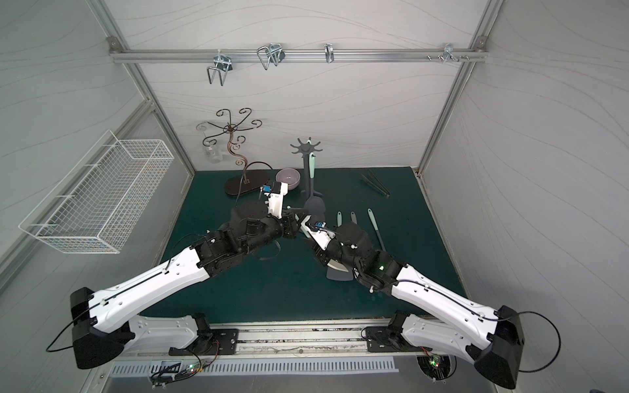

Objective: Take the spatula off the kitchen utensil rack
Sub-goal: Place the spatula at the center of the board.

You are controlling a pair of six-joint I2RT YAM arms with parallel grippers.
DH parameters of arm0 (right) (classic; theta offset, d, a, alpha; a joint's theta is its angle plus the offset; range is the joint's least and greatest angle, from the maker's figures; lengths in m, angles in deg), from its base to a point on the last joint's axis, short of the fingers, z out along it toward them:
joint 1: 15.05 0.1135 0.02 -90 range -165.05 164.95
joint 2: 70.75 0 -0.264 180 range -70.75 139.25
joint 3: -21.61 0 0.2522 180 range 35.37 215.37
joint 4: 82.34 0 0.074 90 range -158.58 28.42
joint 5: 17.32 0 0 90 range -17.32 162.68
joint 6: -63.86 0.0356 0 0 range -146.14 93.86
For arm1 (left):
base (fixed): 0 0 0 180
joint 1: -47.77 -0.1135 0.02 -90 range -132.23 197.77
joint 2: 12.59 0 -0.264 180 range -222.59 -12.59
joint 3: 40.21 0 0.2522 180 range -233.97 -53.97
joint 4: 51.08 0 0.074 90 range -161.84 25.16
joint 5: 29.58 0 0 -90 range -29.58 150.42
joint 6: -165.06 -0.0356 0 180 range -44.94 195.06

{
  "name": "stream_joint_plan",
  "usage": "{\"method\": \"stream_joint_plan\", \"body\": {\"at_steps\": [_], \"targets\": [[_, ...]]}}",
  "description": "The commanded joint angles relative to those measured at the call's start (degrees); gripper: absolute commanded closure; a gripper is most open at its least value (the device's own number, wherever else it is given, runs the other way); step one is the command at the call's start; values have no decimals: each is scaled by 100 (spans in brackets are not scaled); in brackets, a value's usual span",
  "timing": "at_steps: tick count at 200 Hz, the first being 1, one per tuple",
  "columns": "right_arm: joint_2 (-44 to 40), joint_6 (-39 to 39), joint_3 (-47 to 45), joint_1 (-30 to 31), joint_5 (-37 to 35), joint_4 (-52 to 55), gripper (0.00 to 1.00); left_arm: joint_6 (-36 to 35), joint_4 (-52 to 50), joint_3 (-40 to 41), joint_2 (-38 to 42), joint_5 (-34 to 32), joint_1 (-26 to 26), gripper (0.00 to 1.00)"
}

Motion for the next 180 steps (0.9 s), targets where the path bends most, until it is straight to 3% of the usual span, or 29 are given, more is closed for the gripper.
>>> {"method": "stream_joint_plan", "body": {"at_steps": [1,15,34,65,99,132,167,180], "targets": [[171,857,624,-1060,2796,748,37,-1266,-255,-277,437,990,-346,100],[450,1343,893,-1705,4285,923,36,-1832,-607,-294,572,1868,-691,100],[774,1402,1153,-1895,5092,1278,41,-2309,-1147,-413,615,3273,-1164,100],[890,1520,868,-1567,5026,766,46,-2147,-1137,-407,594,4722,-1606,100],[852,1250,601,-803,4115,330,50,-1233,4,-106,498,5899,-1903,100],[1032,1384,582,-625,3938,49,61,-960,268,-138,400,6124,-1956,100],[1091,1390,599,-572,3873,16,86,-968,225,-112,394,6019,-2015,100],[1117,1380,615,-572,3899,63,89,-985,198,-103,408,5961,-2040,100]]}}
